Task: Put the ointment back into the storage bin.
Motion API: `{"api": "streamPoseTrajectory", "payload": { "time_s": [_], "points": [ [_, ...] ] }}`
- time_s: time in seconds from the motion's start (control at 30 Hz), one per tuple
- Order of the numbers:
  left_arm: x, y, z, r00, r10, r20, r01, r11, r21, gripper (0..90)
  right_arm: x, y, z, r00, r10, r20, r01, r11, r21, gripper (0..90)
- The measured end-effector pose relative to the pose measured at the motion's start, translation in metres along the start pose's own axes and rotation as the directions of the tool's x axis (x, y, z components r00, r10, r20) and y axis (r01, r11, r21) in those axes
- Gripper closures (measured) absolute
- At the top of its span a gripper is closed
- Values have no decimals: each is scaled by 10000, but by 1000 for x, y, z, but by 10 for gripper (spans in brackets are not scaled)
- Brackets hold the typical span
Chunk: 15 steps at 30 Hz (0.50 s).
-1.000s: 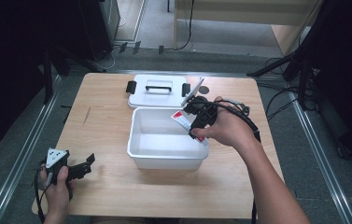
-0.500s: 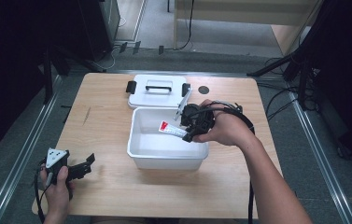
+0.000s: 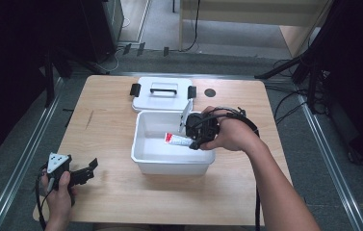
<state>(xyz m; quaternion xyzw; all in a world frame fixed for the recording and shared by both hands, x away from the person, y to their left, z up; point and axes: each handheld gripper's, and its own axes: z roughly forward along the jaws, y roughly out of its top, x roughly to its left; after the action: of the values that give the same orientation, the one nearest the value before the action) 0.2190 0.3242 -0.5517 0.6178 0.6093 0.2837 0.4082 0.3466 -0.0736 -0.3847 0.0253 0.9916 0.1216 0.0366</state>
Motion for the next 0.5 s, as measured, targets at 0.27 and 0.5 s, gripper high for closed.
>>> {"api": "streamPoseTrajectory", "payload": {
  "time_s": [0.27, 0.5],
  "points": [
    [0, 0, 0, 10000, 12, 2, -12, 10000, -7, 0, 0, -1, 6, 9998, -215, 1, 215, 9994, 276, 716],
    [0, 0, 0, 10000, 15, 5, -15, 10000, -13, 0, 1, 0, 13, 9998, -178, -75, 181, 9986, 490, 716]
  ]
}}
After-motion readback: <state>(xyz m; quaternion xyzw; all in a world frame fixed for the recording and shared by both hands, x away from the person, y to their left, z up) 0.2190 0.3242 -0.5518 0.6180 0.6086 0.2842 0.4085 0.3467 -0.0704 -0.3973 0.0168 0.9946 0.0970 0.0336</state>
